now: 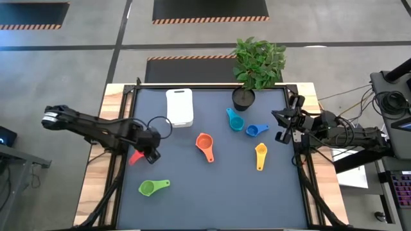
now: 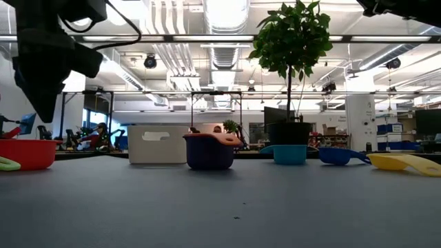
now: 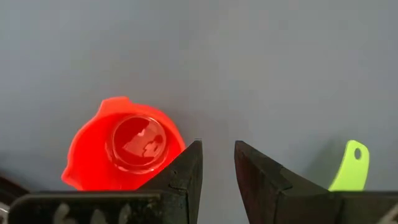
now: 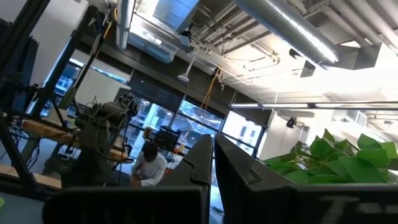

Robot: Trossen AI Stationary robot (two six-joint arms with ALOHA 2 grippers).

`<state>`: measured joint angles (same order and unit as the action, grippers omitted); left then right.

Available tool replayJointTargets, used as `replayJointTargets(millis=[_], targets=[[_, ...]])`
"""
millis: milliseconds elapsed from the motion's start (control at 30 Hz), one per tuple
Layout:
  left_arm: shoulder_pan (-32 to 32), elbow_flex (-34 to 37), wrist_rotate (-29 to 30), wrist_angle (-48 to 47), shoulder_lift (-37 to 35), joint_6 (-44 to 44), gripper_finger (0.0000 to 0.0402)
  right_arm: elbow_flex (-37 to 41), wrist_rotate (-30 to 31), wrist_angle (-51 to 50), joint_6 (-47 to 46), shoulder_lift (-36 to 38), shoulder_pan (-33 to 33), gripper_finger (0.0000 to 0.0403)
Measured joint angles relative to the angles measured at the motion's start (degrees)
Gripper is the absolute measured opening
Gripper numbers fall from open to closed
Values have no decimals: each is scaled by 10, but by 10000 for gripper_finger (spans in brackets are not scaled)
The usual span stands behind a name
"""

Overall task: Nest measuring cups in basket
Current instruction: Stack the light red measuring cup on top of the light orange measuring cup

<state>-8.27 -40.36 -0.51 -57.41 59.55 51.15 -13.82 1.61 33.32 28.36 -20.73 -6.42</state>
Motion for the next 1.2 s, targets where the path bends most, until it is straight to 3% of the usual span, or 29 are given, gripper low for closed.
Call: replayJointTargets(millis=[500,900,1200], targets=[[0,-16,0,-14,-3,10,78,0,0,3,-29,0,0,9],[-7,-11,-1,-49,0,55,141,0,0,0,-32,0,0,9],[-8,13,1,-45,2,70,142,0,0,0,-27,0,0,9]])
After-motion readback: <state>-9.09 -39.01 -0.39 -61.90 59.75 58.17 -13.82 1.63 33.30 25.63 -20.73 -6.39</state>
